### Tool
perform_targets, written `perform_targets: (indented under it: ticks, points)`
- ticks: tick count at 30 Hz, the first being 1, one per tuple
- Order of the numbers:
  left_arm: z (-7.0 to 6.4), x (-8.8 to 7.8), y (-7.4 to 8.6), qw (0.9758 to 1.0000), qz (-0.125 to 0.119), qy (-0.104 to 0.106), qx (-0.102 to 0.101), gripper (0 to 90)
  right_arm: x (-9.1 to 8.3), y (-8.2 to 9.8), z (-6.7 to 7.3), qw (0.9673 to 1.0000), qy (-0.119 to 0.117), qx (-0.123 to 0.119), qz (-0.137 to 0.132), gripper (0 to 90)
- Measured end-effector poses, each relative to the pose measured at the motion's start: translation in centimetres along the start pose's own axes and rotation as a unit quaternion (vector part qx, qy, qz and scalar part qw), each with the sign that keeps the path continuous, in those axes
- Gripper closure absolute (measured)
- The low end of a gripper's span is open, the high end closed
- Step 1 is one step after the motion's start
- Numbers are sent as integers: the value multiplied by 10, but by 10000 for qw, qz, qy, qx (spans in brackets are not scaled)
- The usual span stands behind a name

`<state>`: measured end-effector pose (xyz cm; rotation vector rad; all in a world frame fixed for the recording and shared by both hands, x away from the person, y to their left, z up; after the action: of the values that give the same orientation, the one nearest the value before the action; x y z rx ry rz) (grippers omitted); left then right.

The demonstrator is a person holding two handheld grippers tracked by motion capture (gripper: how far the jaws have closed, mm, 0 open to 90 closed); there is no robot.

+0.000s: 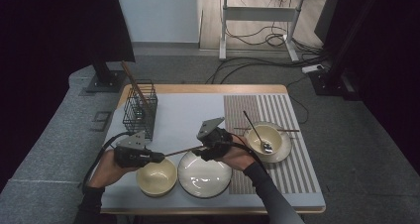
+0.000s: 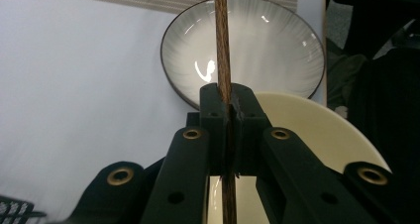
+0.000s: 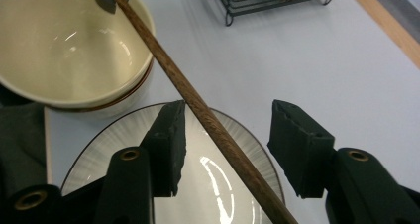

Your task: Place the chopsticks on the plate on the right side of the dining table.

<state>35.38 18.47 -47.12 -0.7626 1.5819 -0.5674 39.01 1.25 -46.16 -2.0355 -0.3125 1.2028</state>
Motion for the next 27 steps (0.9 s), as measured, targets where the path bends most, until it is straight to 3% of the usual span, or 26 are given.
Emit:
perform_targets:
  ticks: [6,11,19,21,24,27]
  points:
    - [0,1,-1,10000,28,57,4,855,-1,4,3,9999,-45,-84,57,625]
    - [0,1,-3,10000,2,42,37,851,-2,5,4,9998,-72,-156,84,649]
    - [7,-2,-6,9988,-94,-454,151,766,-9,7,7,9992,-341,-205,32,732]
    - [10,-3,-6,9976,-83,-674,161,696,-10,8,11,9985,-493,-248,44,773]
    - [13,-2,-6,9961,-72,-868,122,653,-11,8,14,9978,-596,-270,48,797]
    - [16,0,-6,9946,-72,-1031,25,543,-13,6,20,9968,-747,-291,-16,822]
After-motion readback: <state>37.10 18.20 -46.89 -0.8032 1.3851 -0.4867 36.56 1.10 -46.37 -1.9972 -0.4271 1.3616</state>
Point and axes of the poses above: each handheld gripper's, and its own axes: x roughly forward along the jaws, y roughly out of its underside, z roughly to its left, the point moved 9 cm from there along x, roughly forward along the jaws, and after that the axes turned 14 degrees about y, right-handed, at the moved point
